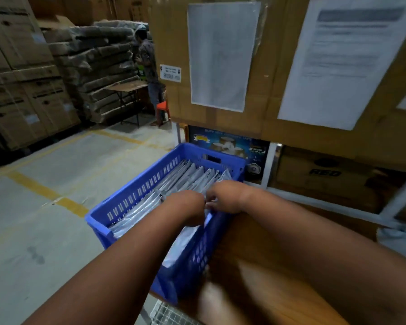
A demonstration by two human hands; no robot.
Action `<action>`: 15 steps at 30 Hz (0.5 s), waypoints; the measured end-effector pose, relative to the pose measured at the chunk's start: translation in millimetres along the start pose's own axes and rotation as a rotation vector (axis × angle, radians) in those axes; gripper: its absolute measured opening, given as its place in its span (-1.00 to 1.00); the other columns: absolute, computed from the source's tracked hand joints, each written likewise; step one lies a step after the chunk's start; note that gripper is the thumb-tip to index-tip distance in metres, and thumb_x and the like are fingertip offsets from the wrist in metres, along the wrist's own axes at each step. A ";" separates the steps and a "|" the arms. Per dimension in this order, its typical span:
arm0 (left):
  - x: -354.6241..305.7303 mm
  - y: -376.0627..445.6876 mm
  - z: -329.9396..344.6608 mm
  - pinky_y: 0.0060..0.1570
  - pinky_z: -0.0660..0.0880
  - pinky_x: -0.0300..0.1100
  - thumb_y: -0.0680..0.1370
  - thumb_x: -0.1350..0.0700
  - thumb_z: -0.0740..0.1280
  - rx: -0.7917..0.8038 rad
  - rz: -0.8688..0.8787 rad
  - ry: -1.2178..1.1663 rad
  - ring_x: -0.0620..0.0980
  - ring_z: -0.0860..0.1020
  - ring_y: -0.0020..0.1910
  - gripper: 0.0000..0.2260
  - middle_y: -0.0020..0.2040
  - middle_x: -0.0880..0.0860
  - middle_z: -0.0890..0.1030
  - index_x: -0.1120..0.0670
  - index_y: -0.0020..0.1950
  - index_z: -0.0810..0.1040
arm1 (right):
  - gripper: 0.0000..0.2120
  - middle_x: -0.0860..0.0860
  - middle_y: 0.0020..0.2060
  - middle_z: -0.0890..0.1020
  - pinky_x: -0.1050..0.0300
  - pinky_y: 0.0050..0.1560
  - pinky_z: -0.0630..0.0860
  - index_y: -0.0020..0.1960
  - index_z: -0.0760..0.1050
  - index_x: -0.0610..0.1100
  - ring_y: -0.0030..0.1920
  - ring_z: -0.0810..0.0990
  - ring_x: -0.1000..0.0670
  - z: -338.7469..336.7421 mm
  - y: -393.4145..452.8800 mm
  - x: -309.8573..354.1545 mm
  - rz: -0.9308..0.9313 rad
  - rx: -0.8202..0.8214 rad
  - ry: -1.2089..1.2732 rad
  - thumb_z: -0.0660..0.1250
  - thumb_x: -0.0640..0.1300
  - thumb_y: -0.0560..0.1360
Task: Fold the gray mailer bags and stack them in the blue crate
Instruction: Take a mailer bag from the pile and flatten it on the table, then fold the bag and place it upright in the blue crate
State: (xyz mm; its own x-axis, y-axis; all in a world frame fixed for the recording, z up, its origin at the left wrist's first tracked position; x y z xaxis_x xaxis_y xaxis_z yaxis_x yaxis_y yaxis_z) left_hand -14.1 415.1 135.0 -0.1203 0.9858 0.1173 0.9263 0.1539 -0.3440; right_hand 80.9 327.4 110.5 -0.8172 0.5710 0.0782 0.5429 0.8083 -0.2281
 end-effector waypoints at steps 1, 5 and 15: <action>-18.9 1.5 -10.4 0.15 0.62 0.08 0.63 -0.05 0.37 -0.046 0.022 0.000 0.17 0.64 0.18 -0.70 0.22 0.09 0.65 0.02 0.32 0.62 | -0.77 0.04 0.05 0.68 -0.07 0.09 0.58 0.19 0.62 0.09 0.03 0.62 -0.04 -1.7 -16.4 -8.4 0.027 -0.024 0.030 0.29 0.16 0.66; -99.4 8.9 -33.1 0.14 0.58 0.05 0.62 -0.05 0.35 -0.188 0.146 0.082 0.15 0.63 0.23 -0.69 0.27 0.08 0.60 0.00 0.34 0.61 | -0.80 -0.04 0.12 0.68 -0.07 0.17 0.60 0.18 0.60 0.04 0.10 0.64 -0.12 -2.0 -94.5 -53.0 0.122 -0.130 0.070 0.32 0.07 0.62; -343.4 10.4 -15.6 0.39 0.46 0.17 0.56 -0.23 0.36 -0.188 0.518 0.074 0.18 0.42 0.46 -0.43 0.46 0.11 0.44 -0.08 0.54 0.41 | -0.45 -0.11 0.46 0.45 -0.29 0.47 0.39 0.52 0.38 0.01 0.48 0.40 -0.22 76.8 -316.0 -191.7 0.550 -0.142 0.105 0.29 0.21 0.61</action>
State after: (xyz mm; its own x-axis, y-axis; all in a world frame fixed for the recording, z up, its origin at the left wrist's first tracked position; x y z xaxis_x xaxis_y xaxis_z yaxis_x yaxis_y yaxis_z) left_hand 42.4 77.2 105.7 0.3872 0.9209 0.0440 0.9061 -0.3713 -0.2025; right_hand 51.2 -48.5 93.0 -0.3875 0.9182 0.0824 0.9091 0.3954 -0.1308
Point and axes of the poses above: each hand's wrist, its own y-axis towards the middle knuckle, its own z-axis out of the palm, x = y × z, the point moved 5 cm from there along y, towards the middle knuckle
